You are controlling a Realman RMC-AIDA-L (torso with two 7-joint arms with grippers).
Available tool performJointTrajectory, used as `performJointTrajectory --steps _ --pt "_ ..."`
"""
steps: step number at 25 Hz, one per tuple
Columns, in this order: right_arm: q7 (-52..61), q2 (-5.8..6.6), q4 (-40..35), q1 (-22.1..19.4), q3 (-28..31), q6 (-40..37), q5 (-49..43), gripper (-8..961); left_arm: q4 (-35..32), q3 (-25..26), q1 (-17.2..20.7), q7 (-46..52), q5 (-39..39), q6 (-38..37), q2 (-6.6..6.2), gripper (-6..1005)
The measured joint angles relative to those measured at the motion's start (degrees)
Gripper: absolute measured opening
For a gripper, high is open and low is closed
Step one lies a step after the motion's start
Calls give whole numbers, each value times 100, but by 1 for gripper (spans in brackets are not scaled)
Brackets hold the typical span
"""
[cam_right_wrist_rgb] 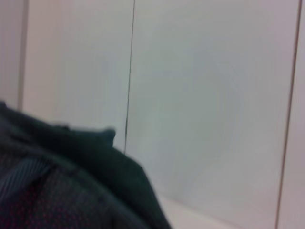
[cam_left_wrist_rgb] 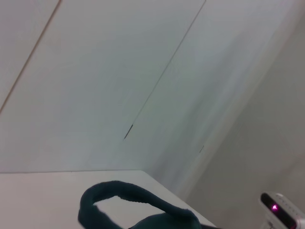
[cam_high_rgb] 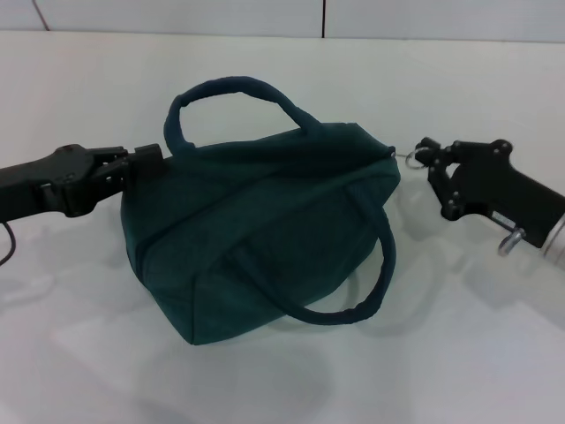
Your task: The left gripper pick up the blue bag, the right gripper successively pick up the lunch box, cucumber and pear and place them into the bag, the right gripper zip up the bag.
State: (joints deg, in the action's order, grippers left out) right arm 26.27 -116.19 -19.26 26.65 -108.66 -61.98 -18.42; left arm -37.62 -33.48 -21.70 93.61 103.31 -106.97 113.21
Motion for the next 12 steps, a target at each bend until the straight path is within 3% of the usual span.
performJointTrajectory --steps 6,12 --pt "16 0 -36 160 -567 308 -18 10 0 1 -32 -2 -9 -9 2 45" --pt "-26 0 -55 91 -478 -274 67 10 -34 -8 -188 174 -96 -161 9 43"
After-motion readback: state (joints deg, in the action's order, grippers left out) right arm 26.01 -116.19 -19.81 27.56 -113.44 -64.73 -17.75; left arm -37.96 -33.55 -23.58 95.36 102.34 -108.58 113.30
